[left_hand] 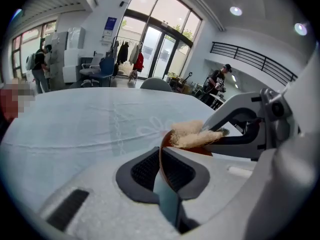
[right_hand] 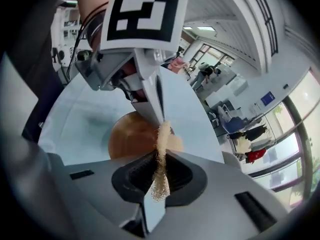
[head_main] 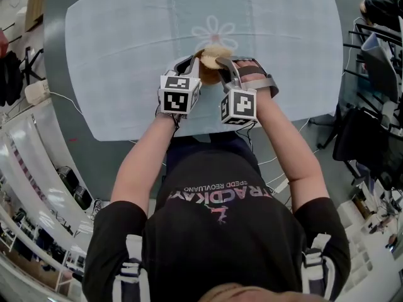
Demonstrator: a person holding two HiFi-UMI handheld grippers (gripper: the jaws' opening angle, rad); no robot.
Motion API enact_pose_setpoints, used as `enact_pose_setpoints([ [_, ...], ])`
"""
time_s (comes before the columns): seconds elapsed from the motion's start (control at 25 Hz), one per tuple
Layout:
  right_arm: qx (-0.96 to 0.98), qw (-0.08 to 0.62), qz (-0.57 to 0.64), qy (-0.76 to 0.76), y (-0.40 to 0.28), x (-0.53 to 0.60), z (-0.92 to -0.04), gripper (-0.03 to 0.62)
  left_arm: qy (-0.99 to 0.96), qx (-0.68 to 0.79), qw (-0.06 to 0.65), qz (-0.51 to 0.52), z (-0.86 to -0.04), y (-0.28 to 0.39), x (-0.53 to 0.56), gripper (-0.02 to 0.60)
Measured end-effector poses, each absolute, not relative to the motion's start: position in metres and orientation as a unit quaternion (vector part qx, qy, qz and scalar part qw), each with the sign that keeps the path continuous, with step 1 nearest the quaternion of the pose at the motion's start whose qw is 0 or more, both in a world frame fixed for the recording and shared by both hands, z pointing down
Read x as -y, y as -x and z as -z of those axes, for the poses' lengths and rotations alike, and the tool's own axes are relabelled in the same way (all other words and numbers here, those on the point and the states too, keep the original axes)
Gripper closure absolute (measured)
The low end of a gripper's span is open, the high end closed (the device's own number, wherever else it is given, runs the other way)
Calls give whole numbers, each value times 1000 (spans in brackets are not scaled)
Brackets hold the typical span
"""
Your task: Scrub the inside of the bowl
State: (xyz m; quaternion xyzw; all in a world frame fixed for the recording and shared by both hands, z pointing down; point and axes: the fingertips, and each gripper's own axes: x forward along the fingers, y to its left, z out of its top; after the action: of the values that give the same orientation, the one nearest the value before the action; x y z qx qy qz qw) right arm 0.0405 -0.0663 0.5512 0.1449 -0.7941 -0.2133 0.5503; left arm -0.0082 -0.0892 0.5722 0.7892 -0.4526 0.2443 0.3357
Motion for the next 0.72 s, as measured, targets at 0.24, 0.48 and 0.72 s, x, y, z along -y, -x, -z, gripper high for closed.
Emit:
enact_pose_setpoints([
  [0.24, 756, 592, 258, -105, -43, 67, -568, 562, -810, 441, 266, -281, -560, 2, 86, 551],
  [0.48, 747, 623, 203, -114, -49, 65, -581, 562, -820, 444, 229, -279, -550, -3, 87, 546],
  [0.72, 761, 625, 124, -117, -55, 51, -595, 562, -820, 456, 232, -256, -542, -1, 93, 537],
])
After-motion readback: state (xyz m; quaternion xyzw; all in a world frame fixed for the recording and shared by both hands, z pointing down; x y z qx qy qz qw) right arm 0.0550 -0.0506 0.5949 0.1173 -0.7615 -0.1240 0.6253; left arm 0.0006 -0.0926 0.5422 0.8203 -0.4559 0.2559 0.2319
